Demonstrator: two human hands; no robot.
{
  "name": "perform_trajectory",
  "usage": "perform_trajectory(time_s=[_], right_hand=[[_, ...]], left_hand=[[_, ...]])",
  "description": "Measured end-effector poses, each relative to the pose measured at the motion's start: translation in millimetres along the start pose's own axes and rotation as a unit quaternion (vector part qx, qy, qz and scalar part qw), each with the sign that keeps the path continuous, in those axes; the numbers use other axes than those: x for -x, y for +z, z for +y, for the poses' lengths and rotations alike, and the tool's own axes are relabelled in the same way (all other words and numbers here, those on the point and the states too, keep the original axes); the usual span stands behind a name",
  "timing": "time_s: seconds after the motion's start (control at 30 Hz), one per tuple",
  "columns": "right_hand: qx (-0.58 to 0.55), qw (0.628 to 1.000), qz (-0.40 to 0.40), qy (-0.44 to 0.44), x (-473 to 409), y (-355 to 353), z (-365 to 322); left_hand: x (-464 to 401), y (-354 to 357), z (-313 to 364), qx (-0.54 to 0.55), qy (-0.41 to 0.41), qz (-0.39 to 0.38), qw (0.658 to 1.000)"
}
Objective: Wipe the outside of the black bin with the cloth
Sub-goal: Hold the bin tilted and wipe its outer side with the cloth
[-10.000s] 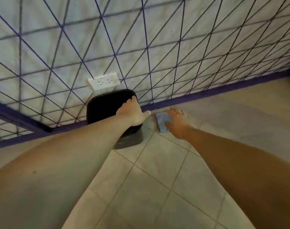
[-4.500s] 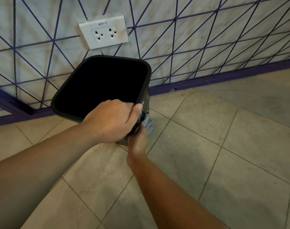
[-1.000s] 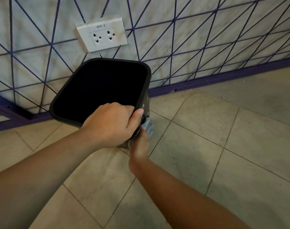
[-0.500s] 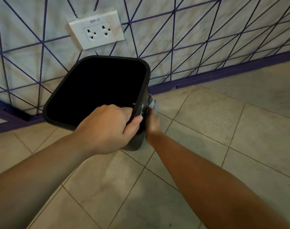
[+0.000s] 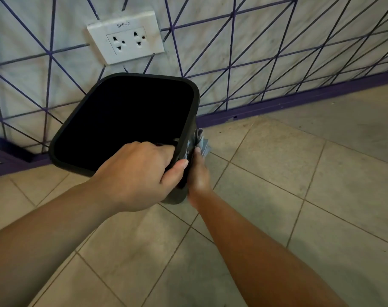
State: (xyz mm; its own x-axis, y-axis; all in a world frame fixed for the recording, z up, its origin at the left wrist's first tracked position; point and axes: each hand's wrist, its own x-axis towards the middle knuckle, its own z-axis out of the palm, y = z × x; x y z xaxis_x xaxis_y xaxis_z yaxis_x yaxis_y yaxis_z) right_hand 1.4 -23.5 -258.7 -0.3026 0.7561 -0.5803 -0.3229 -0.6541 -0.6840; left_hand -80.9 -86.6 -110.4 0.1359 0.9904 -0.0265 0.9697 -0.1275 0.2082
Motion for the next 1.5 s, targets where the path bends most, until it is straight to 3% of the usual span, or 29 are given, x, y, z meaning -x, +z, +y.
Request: perform_trajectory(time_s=[0.13,0.23,0.53,0.97,1.13,1.5], right_hand=[[-0.072,0.996,-0.003,0.050,0.3,2.1,-11.3],[-0.058,0.996,-0.002,0.062,-2.7,1.0,-9.2],[-0.025,0.999,0.021,-0.007,-1.6,0.8,12.4],[-0.009,0.999,0.024,-0.023,-17.3,-2.1,-2.9],[0.016,0.996,0.032,-0.084,-4.6,1.9,18.5],[0.026,0.997,-0.004,-0.074,-20.3,-9.2,25.4]], left_hand=[[-0.6,-0.4,-0.3,-0.001,0.009,-0.003,1.000],[-0.7,-0.7,0.8,-0.023,0.008,-0.007,1.000],[0.5,-0.8,2.9,-0.031,-0.009,-0.008,0.999],[-1.9,-3.1,1.1,-0.035,-0.007,-0.022,0.999],[-1.7,-3.8,1.1,-0.039,0.009,-0.012,0.999],[0.1,-2.9,-1.4,-0.023,0.020,0.004,1.000]])
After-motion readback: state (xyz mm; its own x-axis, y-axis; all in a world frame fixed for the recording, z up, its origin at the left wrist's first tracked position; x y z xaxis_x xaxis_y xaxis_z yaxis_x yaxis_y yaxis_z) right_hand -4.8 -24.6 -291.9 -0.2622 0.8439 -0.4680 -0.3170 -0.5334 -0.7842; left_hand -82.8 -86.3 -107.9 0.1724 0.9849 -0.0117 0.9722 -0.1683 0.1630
